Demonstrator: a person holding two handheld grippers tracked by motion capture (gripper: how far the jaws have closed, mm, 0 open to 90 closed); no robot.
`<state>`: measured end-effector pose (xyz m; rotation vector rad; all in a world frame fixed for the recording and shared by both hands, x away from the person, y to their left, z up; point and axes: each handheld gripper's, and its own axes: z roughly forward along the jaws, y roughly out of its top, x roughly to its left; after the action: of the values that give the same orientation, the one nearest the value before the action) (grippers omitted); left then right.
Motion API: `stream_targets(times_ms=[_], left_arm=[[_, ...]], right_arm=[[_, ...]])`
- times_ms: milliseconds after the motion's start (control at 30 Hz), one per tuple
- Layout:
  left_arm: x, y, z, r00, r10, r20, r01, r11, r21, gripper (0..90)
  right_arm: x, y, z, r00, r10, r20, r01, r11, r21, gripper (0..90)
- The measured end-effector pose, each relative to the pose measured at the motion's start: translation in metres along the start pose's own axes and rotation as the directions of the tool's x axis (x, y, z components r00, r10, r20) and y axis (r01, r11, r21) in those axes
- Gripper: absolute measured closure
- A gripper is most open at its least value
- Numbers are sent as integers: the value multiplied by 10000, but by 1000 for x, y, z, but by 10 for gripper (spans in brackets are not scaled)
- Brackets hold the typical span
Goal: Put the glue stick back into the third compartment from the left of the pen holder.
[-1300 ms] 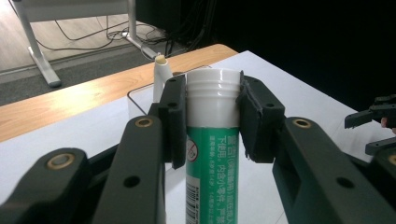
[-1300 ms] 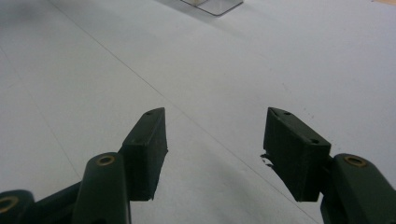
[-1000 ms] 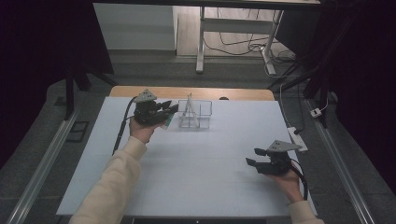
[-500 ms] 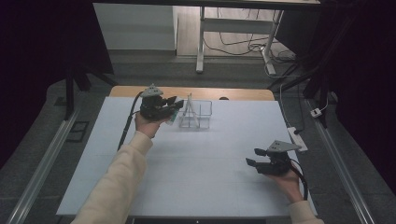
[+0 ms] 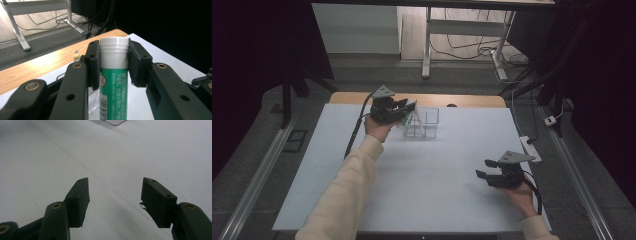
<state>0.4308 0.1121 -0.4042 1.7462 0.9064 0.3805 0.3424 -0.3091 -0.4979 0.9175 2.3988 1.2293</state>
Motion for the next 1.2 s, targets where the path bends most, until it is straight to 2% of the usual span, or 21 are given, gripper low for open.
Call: stream_targets(times_ms=[567,1200], left_arm=[[-2,8,26,9999,159,-15,-159,9997,186,645],[-8,12,54,9995,312,54,-313,9991,297,644]], right_arm=[[0,-3,-3,9999,129,10,-129,9998,-155,387],[0,-4,-5,9999,133,46,-133,9999,-88,387]])
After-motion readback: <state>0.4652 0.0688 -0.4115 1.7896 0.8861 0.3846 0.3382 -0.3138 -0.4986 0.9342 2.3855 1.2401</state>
